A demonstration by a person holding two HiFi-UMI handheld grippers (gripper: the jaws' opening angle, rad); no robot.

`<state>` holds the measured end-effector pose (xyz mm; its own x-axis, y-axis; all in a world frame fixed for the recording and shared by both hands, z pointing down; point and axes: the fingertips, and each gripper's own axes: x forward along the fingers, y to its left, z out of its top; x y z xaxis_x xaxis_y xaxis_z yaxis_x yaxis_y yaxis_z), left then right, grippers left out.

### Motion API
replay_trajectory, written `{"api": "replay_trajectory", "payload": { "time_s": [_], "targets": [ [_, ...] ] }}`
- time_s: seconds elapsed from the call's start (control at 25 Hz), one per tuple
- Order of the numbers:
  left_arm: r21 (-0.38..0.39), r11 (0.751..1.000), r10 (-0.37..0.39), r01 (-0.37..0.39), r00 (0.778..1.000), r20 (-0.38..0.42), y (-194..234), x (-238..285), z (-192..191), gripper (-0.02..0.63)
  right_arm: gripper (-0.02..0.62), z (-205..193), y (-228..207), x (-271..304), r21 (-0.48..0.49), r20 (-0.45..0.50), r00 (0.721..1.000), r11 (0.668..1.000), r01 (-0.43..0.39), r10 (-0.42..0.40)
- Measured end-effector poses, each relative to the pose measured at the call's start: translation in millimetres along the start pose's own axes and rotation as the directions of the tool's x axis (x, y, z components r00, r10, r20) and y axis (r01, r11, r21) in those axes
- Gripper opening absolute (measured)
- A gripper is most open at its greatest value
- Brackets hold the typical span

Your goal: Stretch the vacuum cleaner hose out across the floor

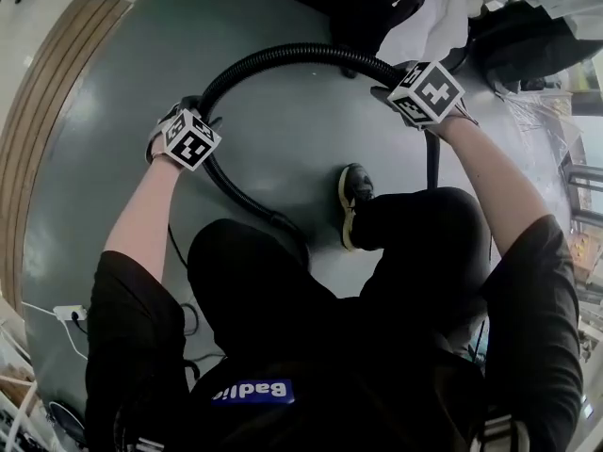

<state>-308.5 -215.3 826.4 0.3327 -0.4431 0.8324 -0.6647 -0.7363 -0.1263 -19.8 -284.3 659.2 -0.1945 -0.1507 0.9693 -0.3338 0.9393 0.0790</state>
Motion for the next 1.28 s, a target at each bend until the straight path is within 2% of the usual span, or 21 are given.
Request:
{"api": "replay_trajectory", "payload": {
  "time_s": [0.08, 0.2, 0.28, 0.36, 0.48, 0.56, 0.68, 0.76, 0.84, 0.92, 0.96, 1.04, 1.08, 1.12, 1.16, 1.2, 1.28],
  "targets": [
    [0.106, 0.993, 0.057, -0.052, 0.997, -0.048, 21.4, -5.4, 11.8, 0.23, 0.114, -28.4, -4.2, 30.0, 0.039, -0.008, 0.995, 0.994, -0.098, 0.098],
    [0.25, 0.964, 0.132, -0.096, 0.982, -0.133, 44.2, -13.9, 25.0, 0.227, 0.197, -51.3, -16.9, 78.9, 0.099, 0.022, 0.98, 0.975, -0.199, 0.198],
    [0.286, 0.952, 0.175, -0.108, 0.96, -0.217, 58.9, -21.7, 18.8, 0.227, 0.212, -42.3, -18.5, 108.9, 0.062, 0.036, 0.966, 0.964, -0.257, 0.255],
    [0.323, 0.938, 0.232, -0.128, 0.922, -0.309, 79.9, -29.4, 10.6, 0.227, 0.274, -13.8, -21.4, 126.1, -0.045, 0.068, 0.958, 0.961, -0.274, 0.277],
    [0.421, 0.899, 0.306, -0.119, 0.858, -0.412, 105.4, -31.0, 19.2, 0.227, 0.299, 50.3, -39.6, 115.9, -0.231, 0.222, 0.949, 0.957, -0.174, 0.226],
    [0.466, 0.881, 0.317, -0.079, 0.831, -0.457, 112.3, -25.8, 37.8, 0.225, 0.3, 97.9, -43.0, 101.8, -0.349, 0.333, 0.922, 0.934, -0.076, 0.2],
    [0.469, 0.883, 0.31, -0.027, 0.783, -0.539, 120.5, -23.1, 68.8, 0.215, 0.3, 169.2, -24.8, 95.9, -0.538, 0.426, 0.88, 0.841, 0.061, 0.209],
    [0.477, 0.879, 0.311, 0.003, 0.755, -0.577, 124.4, -26.4, 96.0, 0.215, 0.299, 198.9, -20.5, 104.3, -0.609, 0.435, 0.879, 0.783, 0.126, 0.197],
    [0.501, 0.865, 0.301, 0.042, 0.754, -0.583, 115.3, -30.1, 125.4, 0.215, 0.3, 211.8, -20.6, 108.5, -0.645, 0.443, 0.878, 0.744, 0.172, 0.182],
    [0.527, 0.847, 0.289, 0.065, 0.777, -0.559, 100.2, -32.9, 148.2, 0.215, 0.299, 215.7, -14.9, 108.4, -0.66, 0.462, 0.868, 0.724, 0.201, 0.18],
    [0.552, 0.832, 0.301, 0.057, 0.789, -0.535, 100.5, -34.5, 156.2, 0.216, 0.291, 220.5, -14.3, 110.0, -0.648, 0.476, 0.862, 0.732, 0.209, 0.175],
    [0.607, 0.795, 0.356, -0.003, 0.812, -0.462, 116.8, -37.2, 162.1, 0.217, 0.094, 238.1, -20.0, 113.6, -0.576, 0.505, 0.848, 0.794, 0.192, 0.161],
    [0.616, 0.786, 0.385, -0.056, 0.823, -0.417, 128.5, -38.9, 158.5, 0.221, 0.094, 249.0, -23.4, 115.1, -0.534, 0.509, 0.846, 0.829, 0.168, 0.156],
    [0.606, 0.787, 0.41, -0.115, 0.832, -0.375, 140.7, -42.5, 149.6, 0.227, 0.092, 260.4, -25.6, 116.4, -0.495, 0.507, 0.849, 0.857, 0.141, 0.153],
    [0.575, 0.801, 0.424, -0.168, 0.837, -0.346, 151.6, -48.4, 135.4, 0.265, 0.092, 271.6, -26.1, 117.1, -0.46, 0.5, 0.853, 0.881, 0.112, 0.152],
    [0.524, 0.825, 0.427, -0.212, 0.842, -0.33, 160.1, -55.5, 117.4, 0.312, 0.092, 280.5, -25.4, 117.2, -0.425, 0.491, 0.858, 0.901, 0.082, 0.154],
    [0.409, 0.87, 0.416, -0.276, 0.856, -0.306, 172.0, -68.2, 81.8, 0.345, 0.092, 288.6, -26.3, 115.4, -0.358, 0.474, 0.868, 0.933, 0.037, 0.148]
  ]
}}
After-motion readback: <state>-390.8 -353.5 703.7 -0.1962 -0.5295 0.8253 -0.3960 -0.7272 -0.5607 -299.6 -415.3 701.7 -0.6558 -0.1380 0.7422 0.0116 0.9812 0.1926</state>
